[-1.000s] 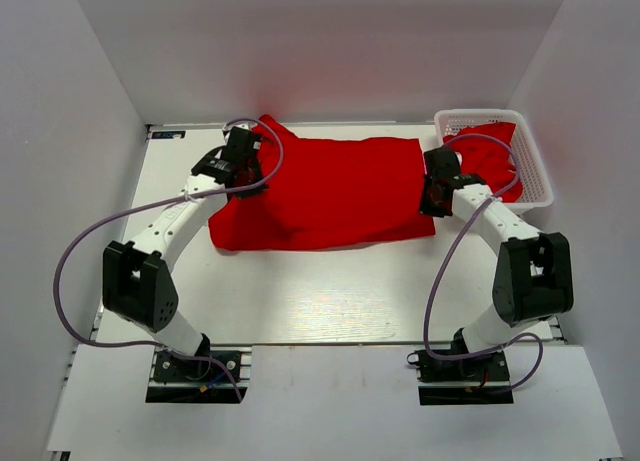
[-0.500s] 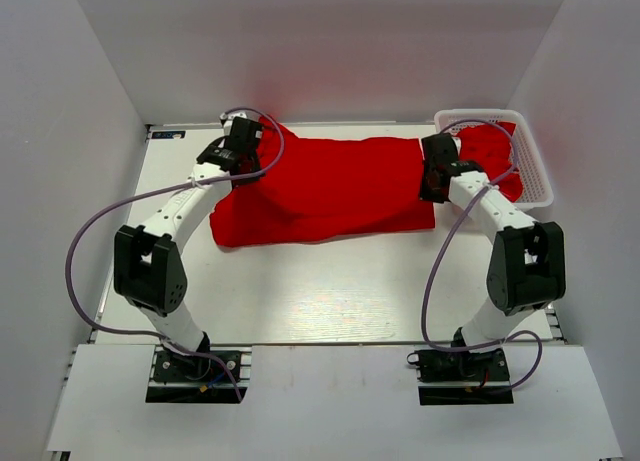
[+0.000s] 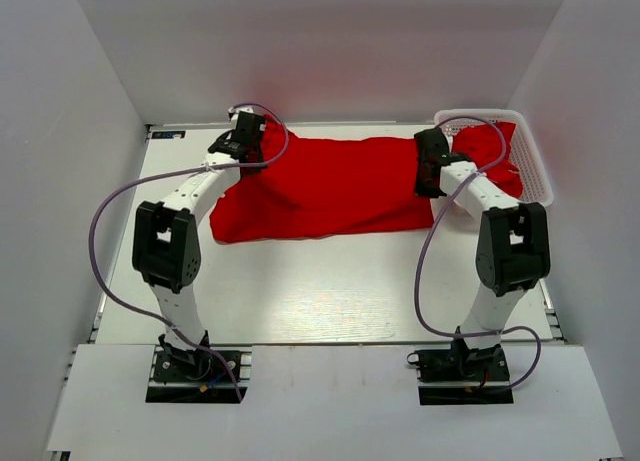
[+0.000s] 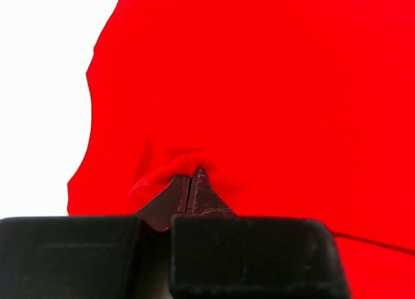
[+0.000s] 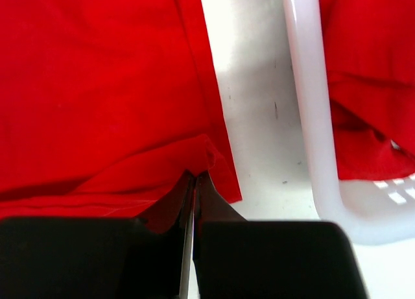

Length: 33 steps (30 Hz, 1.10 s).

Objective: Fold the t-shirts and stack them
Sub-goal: Fold the flattened tshirt in 1/3 of the way

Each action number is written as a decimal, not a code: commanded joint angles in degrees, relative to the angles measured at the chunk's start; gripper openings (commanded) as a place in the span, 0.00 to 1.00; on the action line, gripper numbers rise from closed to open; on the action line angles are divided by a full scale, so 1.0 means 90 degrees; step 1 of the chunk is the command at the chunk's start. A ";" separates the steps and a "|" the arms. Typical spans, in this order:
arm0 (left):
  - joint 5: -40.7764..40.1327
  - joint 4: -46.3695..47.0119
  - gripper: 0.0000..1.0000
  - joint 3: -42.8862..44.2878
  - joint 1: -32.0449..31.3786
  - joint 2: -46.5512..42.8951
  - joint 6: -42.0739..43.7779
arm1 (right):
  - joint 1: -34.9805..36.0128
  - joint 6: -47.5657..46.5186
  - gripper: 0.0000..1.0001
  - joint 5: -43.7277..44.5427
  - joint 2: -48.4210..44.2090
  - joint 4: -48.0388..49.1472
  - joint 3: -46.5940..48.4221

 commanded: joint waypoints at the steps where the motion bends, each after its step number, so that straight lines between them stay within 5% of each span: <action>1: -0.0122 0.0257 0.00 0.0325 0.0141 0.0190 0.0139 | -0.0071 -0.0105 0.00 0.0238 0.0234 0.0025 0.0483; 4: -0.0122 0.0374 0.00 0.0491 0.0200 0.0483 0.0197 | -0.0072 -0.0105 0.00 0.0306 0.0518 -0.0004 0.0737; 7: -0.0122 0.0433 0.12 0.0840 0.0269 0.0708 0.0198 | -0.0072 -0.0066 0.21 0.0385 0.0713 -0.0053 0.0962; 9: -0.0122 0.0161 0.66 0.1192 0.0336 0.1030 0.0198 | -0.0101 -0.0096 0.40 0.0395 0.0762 -0.0122 0.1176; 10: -0.0189 0.0054 0.81 0.1523 0.0337 0.1118 0.0198 | -0.0081 -0.0125 0.58 0.0385 0.0791 -0.0228 0.1264; 12: -0.0190 -0.0200 1.00 0.1798 0.0395 0.1255 0.0266 | -0.0081 -0.0232 0.67 0.0288 0.0724 -0.0229 0.1324; 18: -0.0064 -0.0523 1.00 0.1929 0.0454 0.1051 0.0413 | -0.0023 -0.0496 0.90 -0.0688 0.0120 0.0004 0.0915; 29: 0.1927 0.0393 1.00 -0.1509 0.0327 -0.0873 -0.0056 | 0.0007 -0.0769 0.90 -0.2613 -0.0644 0.0718 -0.0482; 33: 0.1997 0.0756 1.00 -0.2495 0.0327 -0.1166 -0.0182 | 0.0036 -0.0838 0.90 -0.3071 -0.0429 0.0962 -0.0503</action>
